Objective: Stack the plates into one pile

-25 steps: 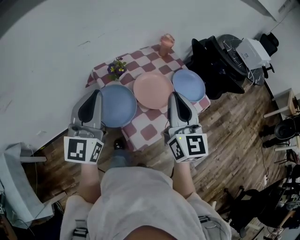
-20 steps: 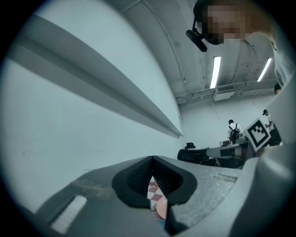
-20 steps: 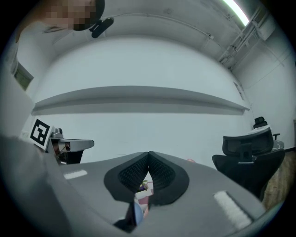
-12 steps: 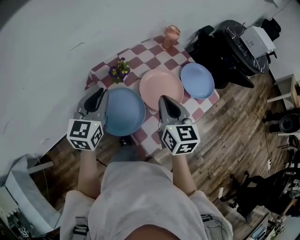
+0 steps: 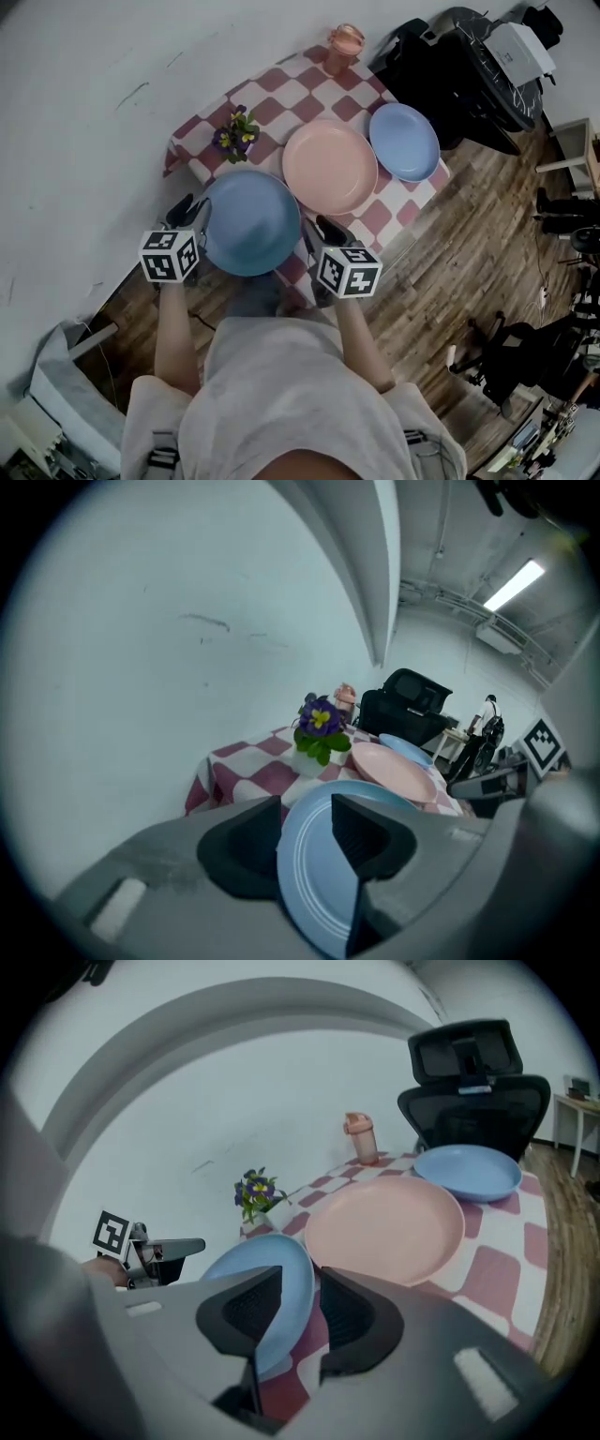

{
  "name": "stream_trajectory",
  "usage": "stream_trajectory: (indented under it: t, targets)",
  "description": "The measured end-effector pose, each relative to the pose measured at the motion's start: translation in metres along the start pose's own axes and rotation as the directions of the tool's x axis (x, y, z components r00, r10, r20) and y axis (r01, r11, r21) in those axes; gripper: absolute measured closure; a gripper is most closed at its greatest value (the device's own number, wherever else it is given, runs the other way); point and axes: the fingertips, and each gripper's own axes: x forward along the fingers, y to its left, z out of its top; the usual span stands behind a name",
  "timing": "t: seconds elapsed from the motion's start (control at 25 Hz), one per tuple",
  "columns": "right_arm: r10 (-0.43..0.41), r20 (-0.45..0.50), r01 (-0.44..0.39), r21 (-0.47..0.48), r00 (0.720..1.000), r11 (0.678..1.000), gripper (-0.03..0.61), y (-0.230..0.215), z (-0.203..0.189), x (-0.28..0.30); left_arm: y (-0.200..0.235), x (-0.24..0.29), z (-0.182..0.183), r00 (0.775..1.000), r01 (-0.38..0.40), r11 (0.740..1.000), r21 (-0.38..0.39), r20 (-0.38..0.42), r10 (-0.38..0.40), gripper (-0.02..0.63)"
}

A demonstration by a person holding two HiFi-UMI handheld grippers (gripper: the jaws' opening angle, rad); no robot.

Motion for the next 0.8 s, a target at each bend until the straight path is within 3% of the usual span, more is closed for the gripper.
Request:
stream_trajectory:
  t: [0.36, 0.48, 0.64, 0.8]
  targets:
    - [-0.036, -0.155, 0.048, 0.074, 0.987, 0.996, 0.432, -0.003, -0.062, 0.033, 0.020, 0.029, -0.053, 0.989, 0.045, 0.996, -0.078, -0.136, -0.055, 0.436]
    - [-0.057, -0.164, 0.069, 0.067, 0.985, 0.995, 0.490, -0.001, -0.067, 0.040, 0.022, 0.037, -0.061, 0.984, 0.053, 0.995, -0.082, -0.163, -0.066, 0.440]
    - [-0.090, -0.167, 0.104, 0.079, 0.982, 0.991, 0.525, -0.003, -0.066, 0.039, 0.025, 0.038, -0.064, 0.979, 0.052, 0.994, -0.093, -0.191, -0.069, 0.578]
    - [-0.105, -0.134, 0.114, 0.062, 0.985, 0.992, 0.534, 0.001, -0.053, 0.034, 0.023, 0.029, -0.055, 0.979, 0.088, 0.988, -0.124, -0.170, -0.108, 0.588]
